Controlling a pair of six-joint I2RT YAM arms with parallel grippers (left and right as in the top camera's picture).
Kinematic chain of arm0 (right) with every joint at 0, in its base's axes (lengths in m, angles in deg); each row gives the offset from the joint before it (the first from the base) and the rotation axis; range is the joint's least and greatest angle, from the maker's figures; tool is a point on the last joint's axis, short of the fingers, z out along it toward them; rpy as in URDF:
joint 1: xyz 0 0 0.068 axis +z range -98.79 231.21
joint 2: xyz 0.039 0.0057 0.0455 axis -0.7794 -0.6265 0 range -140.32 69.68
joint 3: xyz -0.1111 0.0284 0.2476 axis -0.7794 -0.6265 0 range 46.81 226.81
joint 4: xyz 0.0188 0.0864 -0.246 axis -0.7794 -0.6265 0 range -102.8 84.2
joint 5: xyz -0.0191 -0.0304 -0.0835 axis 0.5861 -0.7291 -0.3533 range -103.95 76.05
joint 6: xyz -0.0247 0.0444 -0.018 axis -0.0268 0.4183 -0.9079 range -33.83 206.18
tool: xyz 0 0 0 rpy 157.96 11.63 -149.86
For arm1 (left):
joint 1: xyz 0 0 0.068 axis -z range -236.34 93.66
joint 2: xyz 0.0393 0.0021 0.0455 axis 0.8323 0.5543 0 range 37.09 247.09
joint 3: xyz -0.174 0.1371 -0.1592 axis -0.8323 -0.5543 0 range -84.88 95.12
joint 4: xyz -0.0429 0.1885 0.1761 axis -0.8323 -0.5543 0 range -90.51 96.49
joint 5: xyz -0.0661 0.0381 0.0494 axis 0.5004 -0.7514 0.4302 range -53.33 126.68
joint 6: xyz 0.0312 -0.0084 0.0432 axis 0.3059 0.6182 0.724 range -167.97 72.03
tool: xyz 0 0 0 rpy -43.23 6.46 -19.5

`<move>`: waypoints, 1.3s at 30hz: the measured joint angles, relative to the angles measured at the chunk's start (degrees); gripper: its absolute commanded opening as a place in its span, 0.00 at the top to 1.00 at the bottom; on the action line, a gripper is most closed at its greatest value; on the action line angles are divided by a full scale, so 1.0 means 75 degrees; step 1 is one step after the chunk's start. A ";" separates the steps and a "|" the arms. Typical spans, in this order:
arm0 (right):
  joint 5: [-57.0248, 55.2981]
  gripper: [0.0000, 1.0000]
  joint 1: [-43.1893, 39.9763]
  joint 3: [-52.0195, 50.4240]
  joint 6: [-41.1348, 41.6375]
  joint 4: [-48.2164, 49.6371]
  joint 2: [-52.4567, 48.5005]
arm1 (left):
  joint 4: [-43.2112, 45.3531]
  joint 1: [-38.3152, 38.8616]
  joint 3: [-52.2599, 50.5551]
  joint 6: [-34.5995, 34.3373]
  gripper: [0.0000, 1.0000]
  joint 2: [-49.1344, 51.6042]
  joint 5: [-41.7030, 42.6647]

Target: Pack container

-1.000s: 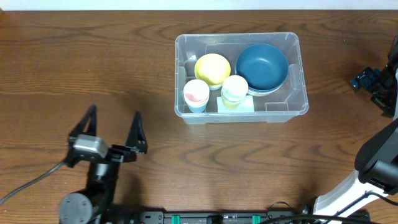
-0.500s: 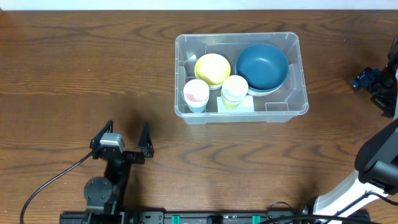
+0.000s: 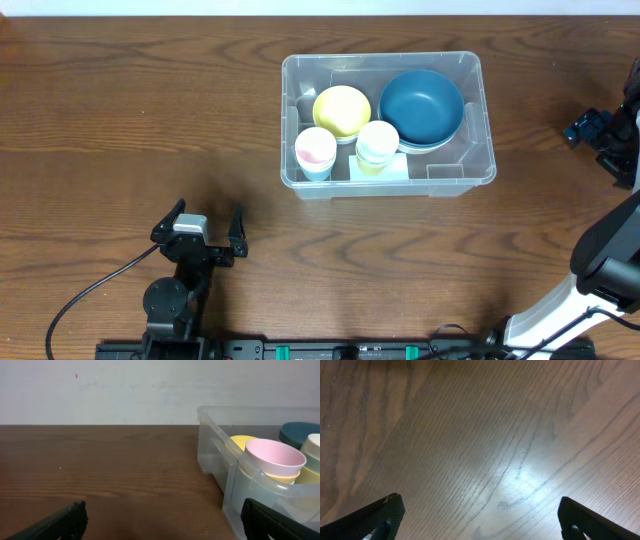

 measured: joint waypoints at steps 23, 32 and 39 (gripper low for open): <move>0.0003 0.01 0.0000 0.0000 -0.0003 0.0000 0.0000 | 0.0000 -0.0041 0.0000 0.0085 0.02 -0.0003 0.0000; -0.0003 0.01 0.0038 0.0000 0.0000 0.0000 0.0000 | 0.0000 -0.0041 0.0000 0.0085 0.02 -0.0003 0.0000; -0.0023 0.01 0.0828 -0.0017 -0.0003 0.0003 0.0300 | 0.0000 -0.0041 0.0000 0.0085 0.02 -0.0003 0.0000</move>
